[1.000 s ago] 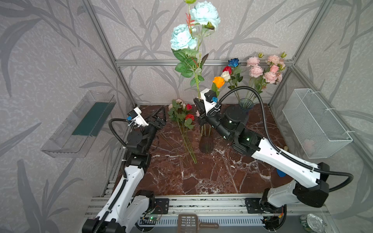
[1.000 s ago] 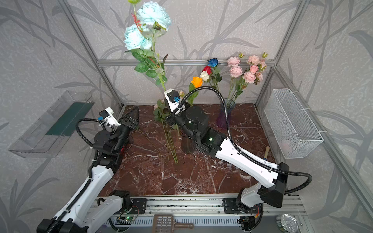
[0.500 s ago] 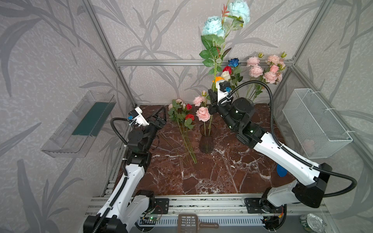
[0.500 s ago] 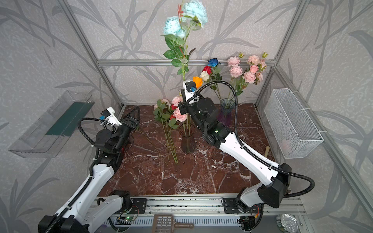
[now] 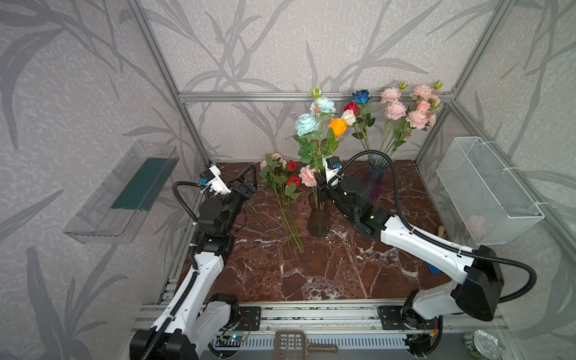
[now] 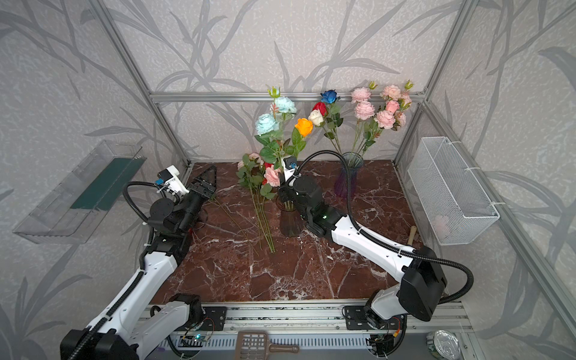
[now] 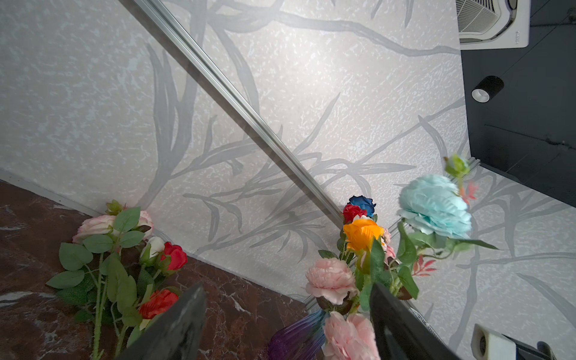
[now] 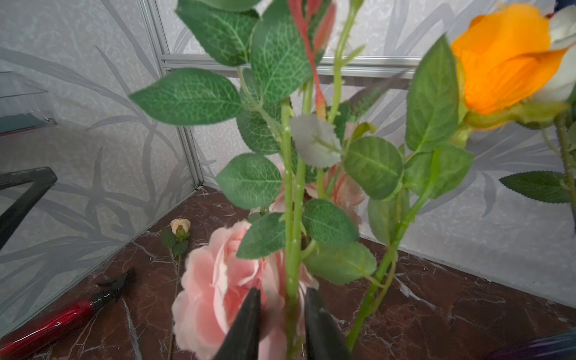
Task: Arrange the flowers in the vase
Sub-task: 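Lower the pale blue rose stem into the mauve vase with the right gripper, then open the right gripper and withdraw while the left reaches to the red roses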
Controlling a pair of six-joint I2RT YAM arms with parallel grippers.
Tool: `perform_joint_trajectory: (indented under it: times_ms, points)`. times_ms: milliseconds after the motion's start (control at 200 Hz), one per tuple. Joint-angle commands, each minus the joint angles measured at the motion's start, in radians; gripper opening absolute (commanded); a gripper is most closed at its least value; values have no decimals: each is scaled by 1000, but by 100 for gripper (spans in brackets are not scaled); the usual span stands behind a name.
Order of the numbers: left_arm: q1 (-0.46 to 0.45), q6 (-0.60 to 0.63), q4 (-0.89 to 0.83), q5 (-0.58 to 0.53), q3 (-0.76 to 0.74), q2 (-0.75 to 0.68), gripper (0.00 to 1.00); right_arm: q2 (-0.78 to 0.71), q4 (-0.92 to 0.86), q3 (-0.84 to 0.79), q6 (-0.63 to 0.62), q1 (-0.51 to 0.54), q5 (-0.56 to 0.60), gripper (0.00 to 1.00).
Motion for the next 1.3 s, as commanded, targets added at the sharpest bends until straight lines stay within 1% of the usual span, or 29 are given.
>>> perform_joint_trajectory:
  times_ms: [0,205,395,535,720,780,865,1025,1180,1295]
  points:
    - [8,-7,8,3,17,4,83,-59,39,-13,23,-4,22,29]
    - [9,-3,4,6,19,12,83,-117,38,-51,41,-4,20,32]
    - [9,-6,-20,9,29,41,83,-179,-5,-68,58,-3,-10,35]
    - [9,-9,-41,14,39,67,82,-206,-53,-63,60,-3,-33,40]
    - [9,4,-106,6,61,100,81,-255,-70,-94,72,-1,-47,42]
    - [9,16,-163,-9,80,115,81,-277,-79,-107,74,0,-51,42]
    - [9,49,-292,-42,127,140,80,-313,-95,-125,74,4,-56,42]
    - [9,80,-505,-110,213,224,77,-391,-126,-174,87,9,-66,42]
    - [9,78,-742,-234,315,342,77,-478,-122,-259,112,12,-61,42]
    - [12,103,-859,-277,390,452,76,-525,-110,-324,143,11,-67,42]
